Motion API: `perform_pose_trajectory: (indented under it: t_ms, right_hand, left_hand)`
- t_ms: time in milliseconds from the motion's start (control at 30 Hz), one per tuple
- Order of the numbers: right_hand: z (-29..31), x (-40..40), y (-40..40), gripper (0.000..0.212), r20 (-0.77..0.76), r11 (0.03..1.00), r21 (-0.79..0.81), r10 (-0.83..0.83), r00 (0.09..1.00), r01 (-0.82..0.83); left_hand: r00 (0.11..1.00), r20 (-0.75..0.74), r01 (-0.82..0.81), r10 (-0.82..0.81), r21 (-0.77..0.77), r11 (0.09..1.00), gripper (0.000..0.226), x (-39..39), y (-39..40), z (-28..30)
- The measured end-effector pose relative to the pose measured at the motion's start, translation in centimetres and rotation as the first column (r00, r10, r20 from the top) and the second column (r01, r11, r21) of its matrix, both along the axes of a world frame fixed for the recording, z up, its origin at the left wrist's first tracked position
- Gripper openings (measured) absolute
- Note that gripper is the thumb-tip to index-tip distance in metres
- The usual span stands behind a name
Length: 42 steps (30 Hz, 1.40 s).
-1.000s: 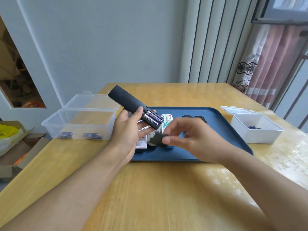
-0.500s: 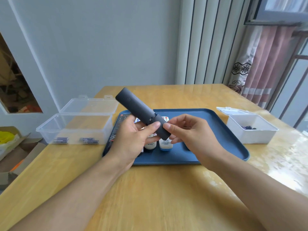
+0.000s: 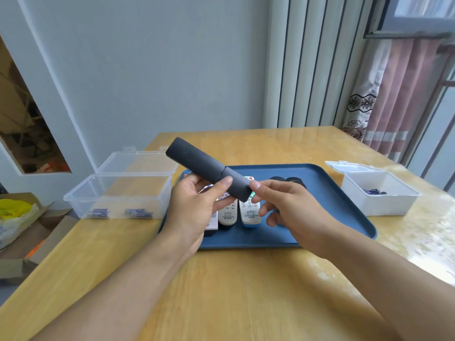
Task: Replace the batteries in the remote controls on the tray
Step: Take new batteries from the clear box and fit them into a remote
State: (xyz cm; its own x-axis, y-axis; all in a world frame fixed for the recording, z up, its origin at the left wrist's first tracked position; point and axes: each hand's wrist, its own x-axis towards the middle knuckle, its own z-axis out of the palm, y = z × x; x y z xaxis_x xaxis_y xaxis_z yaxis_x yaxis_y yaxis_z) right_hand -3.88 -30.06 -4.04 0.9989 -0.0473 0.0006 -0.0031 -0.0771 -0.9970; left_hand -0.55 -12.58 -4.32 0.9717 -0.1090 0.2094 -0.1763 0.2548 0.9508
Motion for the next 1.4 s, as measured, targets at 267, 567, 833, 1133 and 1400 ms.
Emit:
perform_pose_trajectory:
  t_ms: [267,567,833,1133,1400]
  right_hand:
    - [0.0,0.0,-0.1,0.018,-0.023,0.993,0.091,0.081,0.996,-0.079]
    - [-0.1,0.0,-0.2,0.026,-0.012,0.986,0.123,0.116,0.993,-0.114]
    - [-0.3,0.1,-0.2,0.025,0.002,0.991,0.095,0.098,0.995,-0.097]
    - [0.1,-0.2,0.2,0.024,-0.005,0.947,0.320,-0.023,1.000,0.023]
    - [2.4,0.4,-3.3,0.015,0.426,0.873,0.014,-0.447,0.787,0.488]
  left_hand:
    - [0.989,0.027,-0.145,0.148,-0.080,0.986,0.120,0.6,0.1,-0.1]
    - [0.992,0.013,-0.121,0.123,-0.112,0.986,0.111,0.4,0.2,0.1]
    - [0.992,0.025,-0.121,0.125,-0.124,0.985,0.104,0.3,0.0,-0.1]
    - [0.988,0.122,-0.089,0.091,-0.027,0.996,0.088,0.2,-0.3,-0.5]
    - [0.895,0.443,-0.301,-0.055,0.689,0.659,0.060,0.3,0.1,-1.9]
